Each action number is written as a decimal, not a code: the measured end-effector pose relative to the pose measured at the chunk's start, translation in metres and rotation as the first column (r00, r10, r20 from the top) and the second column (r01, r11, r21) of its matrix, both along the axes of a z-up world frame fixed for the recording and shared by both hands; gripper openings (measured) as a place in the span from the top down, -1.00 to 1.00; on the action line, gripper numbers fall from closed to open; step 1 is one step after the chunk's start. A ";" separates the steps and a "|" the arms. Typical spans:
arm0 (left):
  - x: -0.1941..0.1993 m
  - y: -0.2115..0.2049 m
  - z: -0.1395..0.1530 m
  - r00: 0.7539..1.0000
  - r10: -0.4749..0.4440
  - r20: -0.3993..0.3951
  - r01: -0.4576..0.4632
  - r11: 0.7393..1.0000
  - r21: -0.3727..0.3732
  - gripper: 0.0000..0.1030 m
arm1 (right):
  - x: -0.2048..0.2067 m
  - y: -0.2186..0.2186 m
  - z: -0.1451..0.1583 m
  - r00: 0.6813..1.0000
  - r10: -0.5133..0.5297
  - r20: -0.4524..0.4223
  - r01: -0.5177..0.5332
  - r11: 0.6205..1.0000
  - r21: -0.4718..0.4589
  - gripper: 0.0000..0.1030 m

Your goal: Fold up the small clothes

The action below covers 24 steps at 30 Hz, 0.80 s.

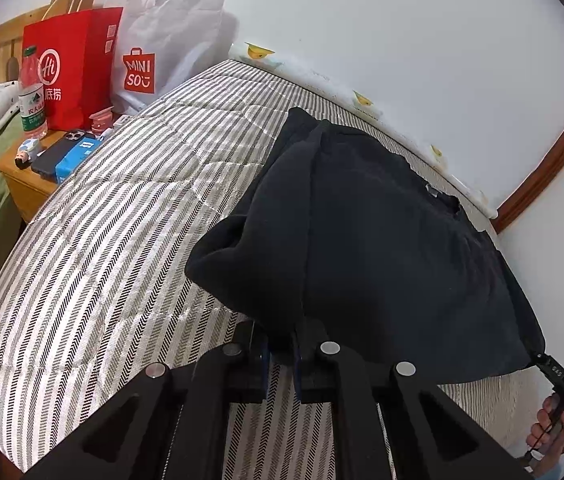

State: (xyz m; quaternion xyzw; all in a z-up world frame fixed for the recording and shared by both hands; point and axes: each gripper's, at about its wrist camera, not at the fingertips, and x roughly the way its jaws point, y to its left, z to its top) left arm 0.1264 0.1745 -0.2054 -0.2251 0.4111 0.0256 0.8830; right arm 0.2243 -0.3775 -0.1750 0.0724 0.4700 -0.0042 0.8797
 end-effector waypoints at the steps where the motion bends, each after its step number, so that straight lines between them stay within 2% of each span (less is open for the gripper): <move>1: 0.000 0.000 -0.001 1.000 -0.005 -0.001 0.005 1.000 0.000 0.81 | -0.004 -0.002 0.003 1.000 -0.010 0.002 0.010 1.000 -0.005 0.02; 3: 0.002 0.002 -0.003 1.000 -0.015 -0.004 0.015 1.000 -0.010 0.80 | -0.011 -0.006 0.012 0.999 -0.038 0.021 0.038 0.999 -0.025 0.00; 5: 0.002 0.005 -0.007 1.000 -0.020 -0.005 0.020 0.999 -0.031 0.79 | -0.015 -0.002 0.026 0.996 -0.071 0.050 0.076 0.990 -0.122 0.00; 7: 0.002 0.007 -0.009 1.000 -0.022 -0.002 0.022 0.998 -0.055 0.75 | -0.015 0.004 0.041 0.993 -0.079 0.089 0.094 0.980 -0.178 0.00; 10: 0.000 0.009 -0.012 1.000 -0.030 0.006 0.030 0.995 -0.095 0.64 | -0.011 0.020 0.061 0.988 -0.059 0.141 0.081 0.984 -0.160 -0.03; 13: -0.005 0.009 -0.019 0.998 -0.058 0.022 0.061 0.978 -0.199 0.38 | 0.003 0.056 0.067 0.988 0.031 0.153 -0.009 0.990 -0.138 -0.03; 15: -0.008 0.007 -0.024 0.997 -0.070 0.031 0.076 0.965 -0.250 0.33 | 0.015 0.085 0.061 0.985 0.096 0.143 -0.079 0.989 -0.124 -0.03; 19: -0.011 0.001 -0.024 0.997 -0.060 0.051 0.070 0.969 -0.239 0.31 | 0.042 0.151 0.033 0.968 0.231 0.097 -0.218 0.968 -0.123 -0.03; 24: 0.001 0.003 -0.025 0.998 -0.032 0.052 0.045 0.961 -0.273 0.31 | 0.067 0.201 -0.005 0.954 0.299 0.017 -0.295 0.948 -0.117 -0.03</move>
